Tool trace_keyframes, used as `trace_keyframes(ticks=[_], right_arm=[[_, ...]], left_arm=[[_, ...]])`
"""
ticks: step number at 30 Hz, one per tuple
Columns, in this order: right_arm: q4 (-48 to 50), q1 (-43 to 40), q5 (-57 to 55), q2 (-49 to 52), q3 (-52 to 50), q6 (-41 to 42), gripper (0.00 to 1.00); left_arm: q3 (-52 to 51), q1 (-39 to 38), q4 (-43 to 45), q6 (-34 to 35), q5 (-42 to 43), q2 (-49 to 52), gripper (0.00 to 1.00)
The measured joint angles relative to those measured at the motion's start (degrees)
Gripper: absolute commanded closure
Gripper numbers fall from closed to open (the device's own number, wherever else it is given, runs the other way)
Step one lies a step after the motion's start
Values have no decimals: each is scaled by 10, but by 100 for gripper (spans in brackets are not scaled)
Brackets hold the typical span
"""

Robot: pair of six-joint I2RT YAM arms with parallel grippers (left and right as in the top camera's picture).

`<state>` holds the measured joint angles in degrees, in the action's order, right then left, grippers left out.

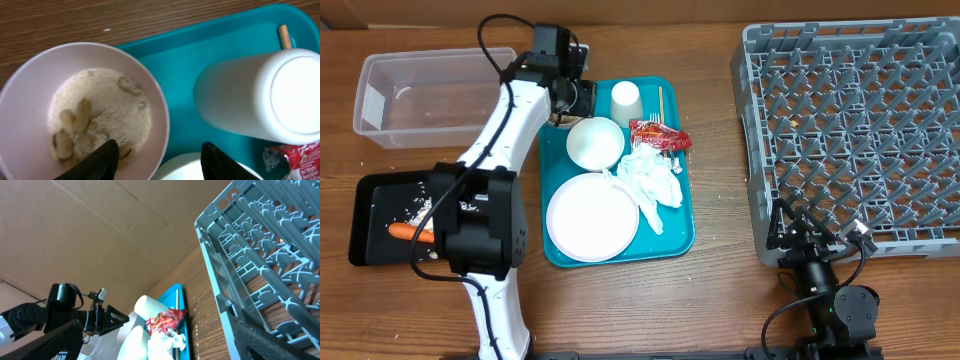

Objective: Sort waste into correct bins and load items into the dishwasher rack
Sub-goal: 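Grasp the second bowl with food scraps using the left gripper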

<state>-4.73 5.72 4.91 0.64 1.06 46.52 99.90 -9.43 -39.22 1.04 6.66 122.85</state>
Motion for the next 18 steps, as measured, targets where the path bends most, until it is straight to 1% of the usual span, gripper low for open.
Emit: trace_keyframes(ticks=[2,5,8,12,15,16,17,18], right_arm=[[0,0,0,0,0,0,0],[0,0,0,0,0,0,0],[0,0,0,0,0,0,0],[0,0,0,0,0,0,0],[0,0,0,0,0,0,0],[0,0,0,0,0,0,0],[0,0,0,0,0,0,0],[0,0,0,0,0,0,0]], left_arm=[[0,-7,4,0,0,7,44],[0,-20,12,0,-7,27,53],[0,-29,17,6,-45,42,53],[0,-28,20,7,-72,42,54],[0,-25,20,8,-80,42,61],[0,-24,20,9,-84,42,67],[0,-24,22,11,-86,42,70],[0,-24,25,13,-88,42,78]])
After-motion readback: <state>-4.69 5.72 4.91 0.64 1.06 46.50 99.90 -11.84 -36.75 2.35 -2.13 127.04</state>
